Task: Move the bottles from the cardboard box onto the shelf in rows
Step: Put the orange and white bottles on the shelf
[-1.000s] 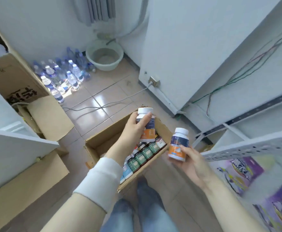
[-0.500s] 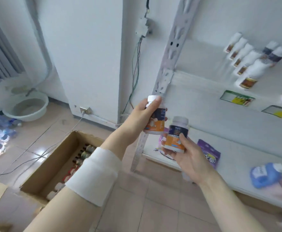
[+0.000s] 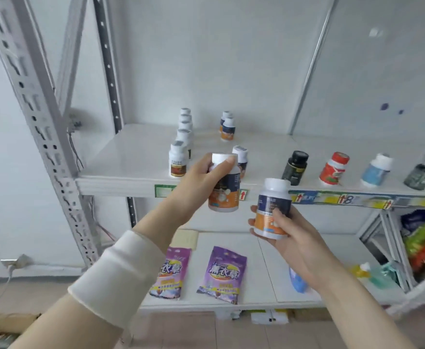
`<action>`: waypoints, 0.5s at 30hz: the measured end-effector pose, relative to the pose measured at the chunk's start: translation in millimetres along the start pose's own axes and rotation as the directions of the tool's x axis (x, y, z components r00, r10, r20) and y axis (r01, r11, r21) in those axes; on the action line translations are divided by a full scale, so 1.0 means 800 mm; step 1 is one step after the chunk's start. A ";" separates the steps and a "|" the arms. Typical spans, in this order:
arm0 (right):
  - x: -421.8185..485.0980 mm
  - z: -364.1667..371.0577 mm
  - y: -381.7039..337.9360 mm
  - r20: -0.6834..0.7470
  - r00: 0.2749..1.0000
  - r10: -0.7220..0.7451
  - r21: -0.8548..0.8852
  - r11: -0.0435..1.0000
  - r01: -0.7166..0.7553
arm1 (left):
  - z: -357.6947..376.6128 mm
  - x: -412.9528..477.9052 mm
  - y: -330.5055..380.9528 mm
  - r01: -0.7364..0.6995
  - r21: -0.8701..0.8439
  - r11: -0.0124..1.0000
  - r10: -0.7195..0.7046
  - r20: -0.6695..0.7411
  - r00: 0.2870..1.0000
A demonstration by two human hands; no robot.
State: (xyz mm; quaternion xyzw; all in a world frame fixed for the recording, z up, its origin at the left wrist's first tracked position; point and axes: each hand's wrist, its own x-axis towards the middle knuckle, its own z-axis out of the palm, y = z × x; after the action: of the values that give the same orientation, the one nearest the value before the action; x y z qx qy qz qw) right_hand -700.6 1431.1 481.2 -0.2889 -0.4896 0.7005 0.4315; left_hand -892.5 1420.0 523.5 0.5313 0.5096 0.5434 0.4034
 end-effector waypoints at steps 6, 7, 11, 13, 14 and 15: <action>0.072 -0.038 -0.062 -0.019 0.988 -0.154 -0.051 0.987 0.153 | 0.014 0.103 0.032 -0.069 -0.002 0.998 0.069 0.048 0.996; 0.087 -0.039 -0.072 -0.018 0.985 -0.171 -0.072 0.983 0.170 | 0.013 0.122 0.036 -0.076 -0.001 0.997 0.076 0.059 0.995; 0.156 -0.038 -0.101 -0.052 0.975 -0.217 -0.169 0.964 0.206 | 0.000 0.207 0.037 -0.069 0.046 0.997 0.066 0.059 0.996; 0.199 -0.039 -0.107 -0.110 0.969 -0.223 -0.227 0.954 0.194 | -0.009 0.253 0.031 -0.048 0.093 0.994 0.043 0.054 0.998; 0.220 -0.040 -0.108 -0.136 0.965 -0.226 -0.272 0.945 0.183 | -0.013 0.275 0.026 -0.038 0.136 0.990 0.031 0.058 0.998; 0.241 -0.042 -0.106 -0.157 0.961 -0.228 -0.327 0.930 0.168 | -0.017 0.295 0.019 -0.034 0.195 0.980 0.022 0.065 0.998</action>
State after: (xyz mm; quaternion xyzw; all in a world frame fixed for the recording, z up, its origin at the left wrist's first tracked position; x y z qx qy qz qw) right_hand -734.3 1629.2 552.2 -0.3683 -0.5764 0.5362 0.4945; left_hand -929.9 1647.5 579.1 0.5923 0.5403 0.4792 0.3572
